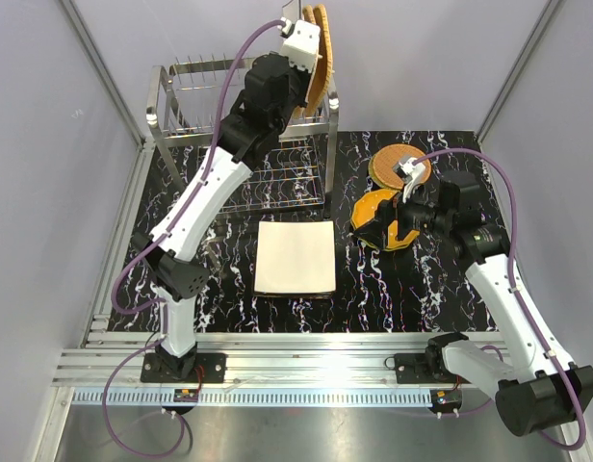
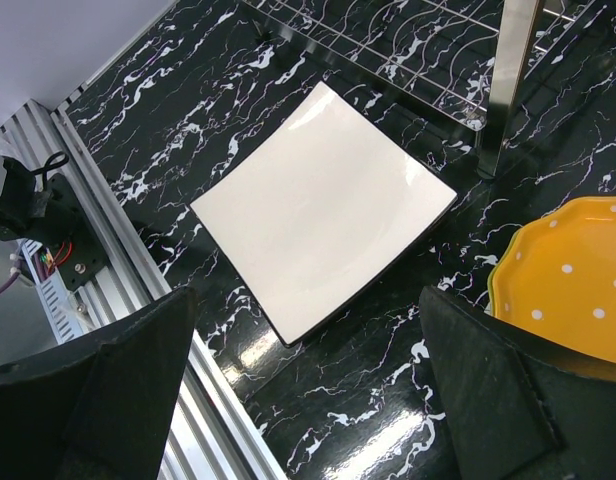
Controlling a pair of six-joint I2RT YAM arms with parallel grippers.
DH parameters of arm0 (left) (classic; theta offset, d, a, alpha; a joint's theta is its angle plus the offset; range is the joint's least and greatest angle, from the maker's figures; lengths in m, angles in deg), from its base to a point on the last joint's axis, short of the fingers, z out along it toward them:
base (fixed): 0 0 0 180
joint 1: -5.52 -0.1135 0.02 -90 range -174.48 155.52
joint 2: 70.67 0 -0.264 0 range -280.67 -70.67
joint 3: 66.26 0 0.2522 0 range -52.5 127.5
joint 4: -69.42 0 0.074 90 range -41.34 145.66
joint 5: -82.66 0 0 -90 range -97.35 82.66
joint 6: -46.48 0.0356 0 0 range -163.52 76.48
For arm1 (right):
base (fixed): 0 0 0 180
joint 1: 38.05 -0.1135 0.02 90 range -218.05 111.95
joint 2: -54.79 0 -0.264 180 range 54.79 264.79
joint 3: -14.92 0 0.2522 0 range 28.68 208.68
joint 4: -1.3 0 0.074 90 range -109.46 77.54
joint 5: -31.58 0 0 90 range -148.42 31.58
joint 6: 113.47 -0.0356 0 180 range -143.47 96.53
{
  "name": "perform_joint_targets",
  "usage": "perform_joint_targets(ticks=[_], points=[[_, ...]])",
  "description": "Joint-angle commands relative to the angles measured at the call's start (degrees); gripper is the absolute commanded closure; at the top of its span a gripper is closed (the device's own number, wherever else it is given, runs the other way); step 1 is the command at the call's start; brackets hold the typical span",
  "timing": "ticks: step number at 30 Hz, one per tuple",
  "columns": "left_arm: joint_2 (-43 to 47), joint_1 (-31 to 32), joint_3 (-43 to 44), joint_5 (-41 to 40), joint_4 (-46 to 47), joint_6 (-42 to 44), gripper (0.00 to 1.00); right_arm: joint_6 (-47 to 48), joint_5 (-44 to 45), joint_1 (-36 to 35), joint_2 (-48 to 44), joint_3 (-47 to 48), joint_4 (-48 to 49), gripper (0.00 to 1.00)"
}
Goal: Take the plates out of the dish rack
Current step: Grab a plate with the left arm, then pass the plate from the left arm to the right
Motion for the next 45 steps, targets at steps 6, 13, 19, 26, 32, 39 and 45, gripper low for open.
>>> perform_joint_targets(ticks=[6, 13, 19, 26, 32, 39, 45], points=[[9.6, 0.3, 3.1, 3.5, 20.7, 2.9, 1.0, -1.0, -1.0, 0.4, -1.6, 0.0, 2.5, 0.0], [10.8, 0.4, 2.8, 4.0, 21.7, 4.5, 1.0, -1.3, -1.2, 0.4, -1.6, 0.1, 2.4, 0.0], [12.4, 0.7, 2.2, 5.5, 22.3, 8.4, 1.0, -0.8, -1.6, 0.5, -1.7, 1.1, 2.0, 0.0], [19.7, 1.3, -3.8, 10.1, 22.7, 18.8, 1.0, -0.5, -2.8, 0.6, -1.6, 3.9, 2.1, 0.0], [29.4, 3.6, -14.7, 16.1, 19.5, 32.0, 1.0, -3.7, -2.2, 0.6, -0.3, 9.1, 3.5, 0.0], [42.1, 9.0, -28.8, 22.9, 17.8, 46.7, 1.0, -15.6, 8.7, 2.2, 2.1, 18.0, 4.7, 0.0], [50.0, 16.1, -38.5, 22.9, 13.3, 56.1, 1.0, -24.4, 5.7, 8.6, 6.8, 27.5, 1.4, 0.0]])
